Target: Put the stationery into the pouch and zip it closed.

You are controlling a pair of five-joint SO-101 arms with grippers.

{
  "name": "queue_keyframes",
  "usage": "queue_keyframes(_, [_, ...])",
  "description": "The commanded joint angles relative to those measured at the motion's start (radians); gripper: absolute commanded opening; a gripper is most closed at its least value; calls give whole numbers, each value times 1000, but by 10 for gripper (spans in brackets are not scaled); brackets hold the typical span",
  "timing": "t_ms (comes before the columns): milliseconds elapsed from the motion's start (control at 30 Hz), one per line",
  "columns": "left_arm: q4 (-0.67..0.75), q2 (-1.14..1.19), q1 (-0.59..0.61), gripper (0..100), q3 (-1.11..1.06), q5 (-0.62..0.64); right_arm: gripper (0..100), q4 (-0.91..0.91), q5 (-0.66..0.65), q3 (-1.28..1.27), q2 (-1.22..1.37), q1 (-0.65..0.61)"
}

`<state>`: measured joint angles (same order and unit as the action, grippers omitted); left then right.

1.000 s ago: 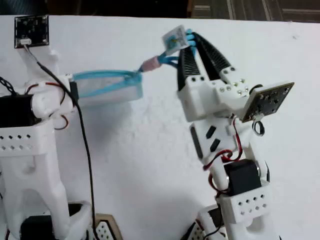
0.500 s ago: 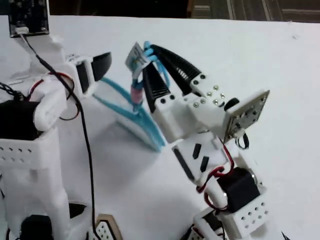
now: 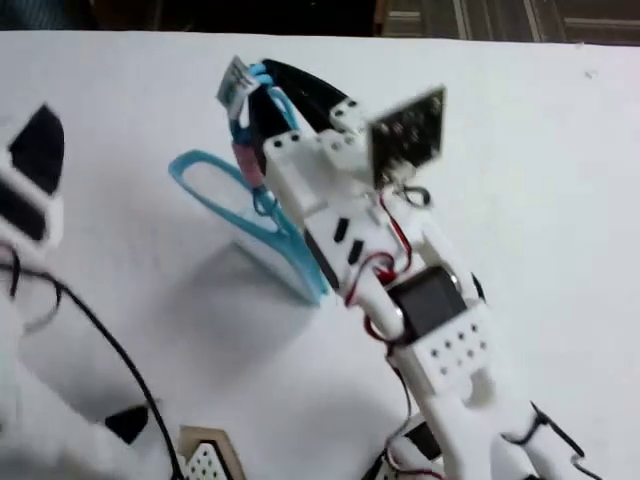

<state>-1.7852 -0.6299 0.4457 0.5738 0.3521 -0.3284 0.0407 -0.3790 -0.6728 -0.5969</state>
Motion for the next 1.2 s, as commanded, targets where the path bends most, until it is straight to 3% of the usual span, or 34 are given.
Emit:
queue_keyframes(0, [-6,-211,-79,286,-100,-63,16,25,-9,109,81,-15])
queue_keyframes(167, [-2,-556,-380,286,-431,-132,16,25,-9,187,159,-8])
queue_keyframes(333, [32,-671,-536,288,-809,-132,16,22,-11,199,160,-13])
queue_keyframes(567, [224,-668,-734,288,-964,-121,16,18,-11,203,160,-8])
queue_keyframes(633, [250,-668,-780,288,-973,-69,16,16,-11,203,162,-10])
queue_keyframes(900, [361,-564,-805,287,-993,61,16,1,-11,203,162,-13])
queue_keyframes(1167, [282,-280,-722,282,-835,124,16,1,-11,204,160,-8])
